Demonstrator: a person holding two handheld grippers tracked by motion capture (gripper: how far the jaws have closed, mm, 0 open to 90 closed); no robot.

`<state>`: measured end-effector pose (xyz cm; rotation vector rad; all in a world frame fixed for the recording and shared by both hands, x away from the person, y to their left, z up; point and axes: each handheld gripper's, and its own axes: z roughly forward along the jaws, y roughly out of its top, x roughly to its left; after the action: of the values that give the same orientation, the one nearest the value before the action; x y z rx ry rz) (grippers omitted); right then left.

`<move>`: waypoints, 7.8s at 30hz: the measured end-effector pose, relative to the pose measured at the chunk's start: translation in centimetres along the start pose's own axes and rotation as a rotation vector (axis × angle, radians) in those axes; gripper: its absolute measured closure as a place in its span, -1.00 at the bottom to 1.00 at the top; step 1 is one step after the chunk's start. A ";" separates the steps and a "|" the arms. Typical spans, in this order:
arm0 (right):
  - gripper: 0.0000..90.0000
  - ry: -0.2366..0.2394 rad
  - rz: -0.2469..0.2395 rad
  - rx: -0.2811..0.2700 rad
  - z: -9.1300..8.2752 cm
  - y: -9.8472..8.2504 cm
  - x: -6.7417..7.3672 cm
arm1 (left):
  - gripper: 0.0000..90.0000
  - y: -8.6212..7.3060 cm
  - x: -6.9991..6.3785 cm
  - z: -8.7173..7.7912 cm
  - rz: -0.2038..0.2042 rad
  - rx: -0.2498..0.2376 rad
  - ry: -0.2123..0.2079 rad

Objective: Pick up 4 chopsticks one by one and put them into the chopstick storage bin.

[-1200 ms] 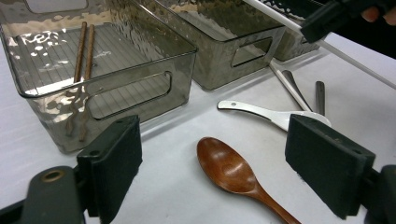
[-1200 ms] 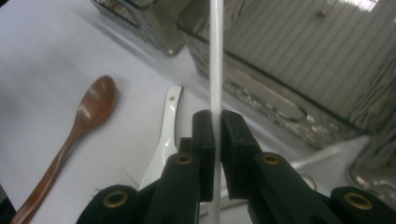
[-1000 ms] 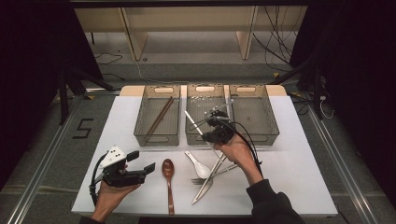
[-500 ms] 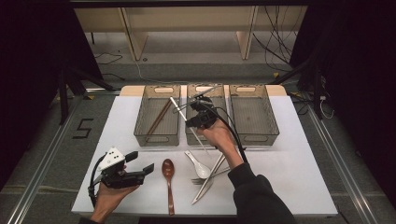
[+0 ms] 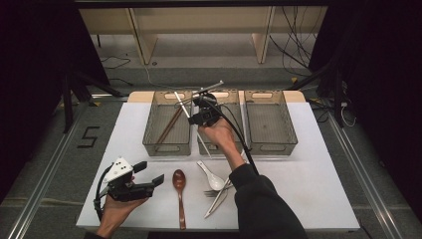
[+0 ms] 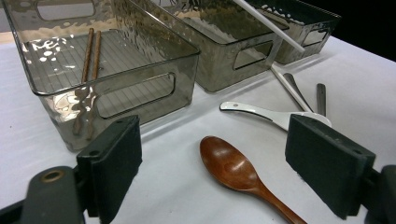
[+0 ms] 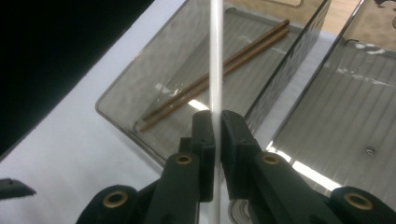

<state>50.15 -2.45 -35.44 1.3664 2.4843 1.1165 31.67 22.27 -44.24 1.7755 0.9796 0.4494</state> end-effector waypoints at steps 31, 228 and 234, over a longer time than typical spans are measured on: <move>0.89 -0.021 0.084 -0.057 4.6 4.9 1.3 | -0.60 0.0 -0.3 0.0 0.014 -0.006 -0.014; 0.37 -0.186 0.036 0.391 -2.2 -16.4 -6.6 | -0.60 0.0 -0.7 0.3 0.028 0.006 -0.020; 0.44 -0.199 0.034 0.395 -2.4 -16.5 -6.7 | -0.60 0.0 -0.7 0.3 0.023 0.002 -0.019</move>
<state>41.72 -14.35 -45.87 1.5266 2.6283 0.4749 31.50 21.55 -44.27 1.7914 0.9479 0.4454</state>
